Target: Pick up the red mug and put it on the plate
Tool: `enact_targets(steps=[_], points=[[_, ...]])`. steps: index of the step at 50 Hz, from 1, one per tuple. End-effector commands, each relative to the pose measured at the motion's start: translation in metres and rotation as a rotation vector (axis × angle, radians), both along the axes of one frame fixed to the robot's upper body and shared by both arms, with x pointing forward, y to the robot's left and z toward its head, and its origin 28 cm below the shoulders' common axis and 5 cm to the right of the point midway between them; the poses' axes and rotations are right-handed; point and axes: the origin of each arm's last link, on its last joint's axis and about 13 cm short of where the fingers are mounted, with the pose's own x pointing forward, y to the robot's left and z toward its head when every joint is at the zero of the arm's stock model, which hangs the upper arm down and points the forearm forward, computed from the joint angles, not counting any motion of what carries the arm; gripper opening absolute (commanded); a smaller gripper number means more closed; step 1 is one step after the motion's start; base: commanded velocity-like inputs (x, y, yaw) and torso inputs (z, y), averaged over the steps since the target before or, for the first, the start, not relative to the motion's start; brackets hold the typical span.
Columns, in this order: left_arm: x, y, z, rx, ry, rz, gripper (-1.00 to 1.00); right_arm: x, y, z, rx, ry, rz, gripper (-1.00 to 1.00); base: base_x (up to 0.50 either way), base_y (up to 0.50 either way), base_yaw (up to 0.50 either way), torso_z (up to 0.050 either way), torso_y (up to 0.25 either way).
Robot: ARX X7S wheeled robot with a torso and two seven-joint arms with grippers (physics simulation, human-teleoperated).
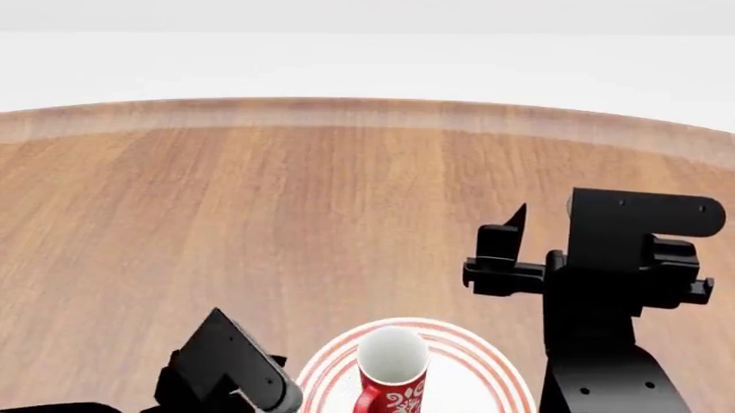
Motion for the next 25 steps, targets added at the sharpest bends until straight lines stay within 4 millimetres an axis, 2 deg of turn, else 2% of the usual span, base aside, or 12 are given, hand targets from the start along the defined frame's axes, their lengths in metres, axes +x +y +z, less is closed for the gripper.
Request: enact_targets(steps=[1,8,18,25], points=[[-0.013,0.011,0.032,-0.172,-0.121,-0.013,1.0,0.0,0.001,0.003,-0.005,-0.006,0.006,1.0,0.0,0.0,0.0,0.0,0.0],[-0.007,0.012,0.039,-0.254,-0.143,0.057,1.0,0.0,0.002,0.004,-0.008,-0.01,0.012,1.0,0.0,0.0,0.0,0.0,0.0],[0.007,0.015,0.053,-0.355,-0.39,0.377,1.0,-0.001,0.006,0.005,-0.016,-0.051,0.055,1.0,0.0,0.0,0.0,0.0,0.0],[0.006,0.014,0.057,-0.36,-0.433,0.427,1.0,-0.005,0.009,0.008,-0.019,-0.082,0.074,1.0,0.0,0.0,0.0,0.0,0.0]])
